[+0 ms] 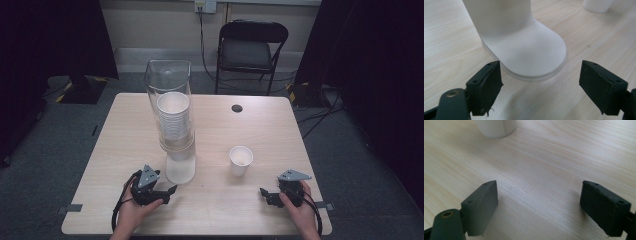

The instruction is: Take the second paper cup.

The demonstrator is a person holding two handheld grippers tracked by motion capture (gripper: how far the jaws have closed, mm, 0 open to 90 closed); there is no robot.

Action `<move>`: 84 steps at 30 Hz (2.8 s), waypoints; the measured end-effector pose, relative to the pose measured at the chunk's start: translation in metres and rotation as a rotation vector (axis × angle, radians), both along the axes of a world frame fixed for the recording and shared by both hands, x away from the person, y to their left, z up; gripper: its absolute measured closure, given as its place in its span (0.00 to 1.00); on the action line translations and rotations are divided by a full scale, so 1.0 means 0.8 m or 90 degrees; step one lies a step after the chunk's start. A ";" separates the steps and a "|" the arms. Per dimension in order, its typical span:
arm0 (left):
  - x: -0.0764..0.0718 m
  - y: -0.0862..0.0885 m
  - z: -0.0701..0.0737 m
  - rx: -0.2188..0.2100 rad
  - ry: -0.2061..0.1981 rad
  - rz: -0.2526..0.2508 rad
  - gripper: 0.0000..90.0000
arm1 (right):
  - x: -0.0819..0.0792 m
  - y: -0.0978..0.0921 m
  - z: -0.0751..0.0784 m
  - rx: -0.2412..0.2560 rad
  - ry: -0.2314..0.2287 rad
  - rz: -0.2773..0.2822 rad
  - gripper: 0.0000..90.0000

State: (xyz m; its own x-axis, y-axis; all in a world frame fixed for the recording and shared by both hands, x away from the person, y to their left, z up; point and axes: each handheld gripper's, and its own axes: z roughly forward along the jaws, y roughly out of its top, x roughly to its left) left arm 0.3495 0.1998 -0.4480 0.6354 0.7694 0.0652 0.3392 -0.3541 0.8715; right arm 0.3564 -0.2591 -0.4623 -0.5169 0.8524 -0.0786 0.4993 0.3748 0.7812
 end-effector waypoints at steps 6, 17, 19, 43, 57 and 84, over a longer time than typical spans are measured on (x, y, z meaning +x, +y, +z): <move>0.008 0.006 0.015 -0.027 -0.022 0.029 0.20 | 0.001 -0.002 -0.001 0.002 -0.002 -0.002 0.15; 0.037 -0.007 0.053 -0.110 -0.109 0.052 0.18 | 0.001 -0.001 -0.001 0.000 -0.002 -0.004 0.14; 0.042 -0.022 0.058 -0.126 -0.137 0.034 0.19 | 0.001 -0.001 -0.001 0.000 -0.002 -0.004 0.14; 0.049 -0.039 0.054 -0.103 -0.190 0.037 0.38 | 0.001 -0.001 -0.001 0.000 -0.002 -0.005 0.14; 0.047 -0.040 0.054 -0.092 -0.186 0.050 0.39 | 0.001 -0.001 -0.001 0.000 -0.002 -0.005 0.14; 0.045 -0.038 -0.007 -0.029 -0.028 0.102 0.44 | 0.001 -0.001 -0.001 0.001 -0.002 -0.005 0.13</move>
State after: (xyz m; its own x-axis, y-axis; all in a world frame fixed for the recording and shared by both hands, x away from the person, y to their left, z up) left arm 0.3852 0.1695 -0.4533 0.5020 0.8632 0.0534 0.3493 -0.2589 0.9006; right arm 0.3573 -0.2601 -0.4633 -0.5098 0.8567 -0.0790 0.5002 0.3699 0.7829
